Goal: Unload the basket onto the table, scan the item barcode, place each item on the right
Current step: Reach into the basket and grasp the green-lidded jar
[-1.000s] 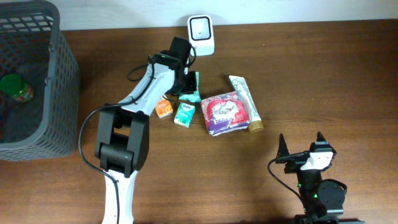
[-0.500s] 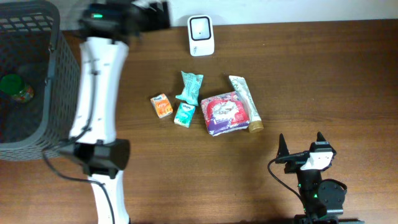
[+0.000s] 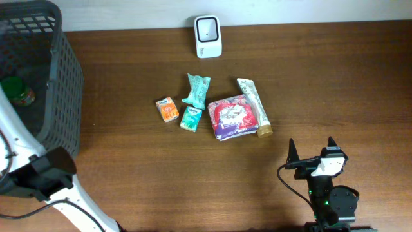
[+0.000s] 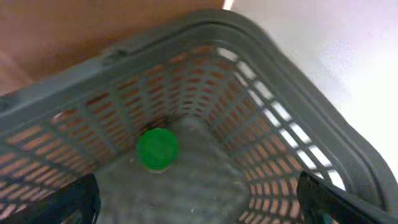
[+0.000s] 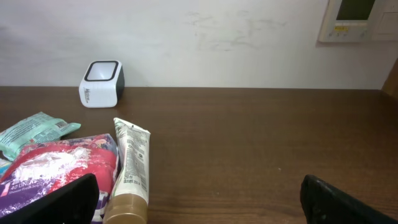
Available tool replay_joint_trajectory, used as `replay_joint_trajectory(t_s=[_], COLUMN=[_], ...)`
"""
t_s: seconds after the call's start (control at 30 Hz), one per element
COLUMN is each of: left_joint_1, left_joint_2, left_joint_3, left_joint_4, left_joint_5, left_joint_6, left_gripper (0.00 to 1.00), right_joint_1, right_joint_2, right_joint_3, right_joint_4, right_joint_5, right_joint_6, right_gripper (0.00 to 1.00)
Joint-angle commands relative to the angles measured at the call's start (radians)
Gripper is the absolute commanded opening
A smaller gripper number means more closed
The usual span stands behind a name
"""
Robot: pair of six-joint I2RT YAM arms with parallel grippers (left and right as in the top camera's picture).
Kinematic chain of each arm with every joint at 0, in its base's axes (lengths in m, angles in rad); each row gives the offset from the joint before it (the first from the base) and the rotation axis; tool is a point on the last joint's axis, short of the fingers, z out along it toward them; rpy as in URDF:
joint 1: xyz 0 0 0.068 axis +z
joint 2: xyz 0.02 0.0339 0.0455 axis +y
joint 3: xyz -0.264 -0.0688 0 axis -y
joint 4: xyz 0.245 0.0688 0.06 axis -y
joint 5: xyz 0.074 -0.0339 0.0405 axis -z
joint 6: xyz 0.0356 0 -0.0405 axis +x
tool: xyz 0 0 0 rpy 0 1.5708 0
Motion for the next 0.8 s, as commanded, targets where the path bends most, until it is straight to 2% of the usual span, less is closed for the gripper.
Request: replay_joint_trajectory(t_s=[0.0,0.37,0.53,0.77], left_joint_1=[0.010,0.009,0.016,0.027], left_joint_2=[0.061,0.352,0.399,0.417], left_joint_3=[-0.061,-0.087,-0.087,-0.087], left_joint_4=[-0.005,0.038,0.043,0.086], left_joint_5=[-0.012,-0.105,-0.119,-0.150], left_joint_6=[-0.090,-0.151,-0.230,-0.236], left_gripper=[0.99,0.99,0.99,0.99], right_joint_1=[-0.006,-0.006,-0.006,-0.006], right_joint_2=[-0.008,-0.008,-0.008,-0.008], right_joint_3=[-0.007,-0.007,-0.007,-0.007], right_joint_4=[-0.004,-0.004,-0.003,-0.004], right_joint_5=[0.009,0.009,0.009,0.009], right_joint_6=[0.001,0.001,0.001,0.001], right_gripper=[0.99,0.99,0.99,0.99])
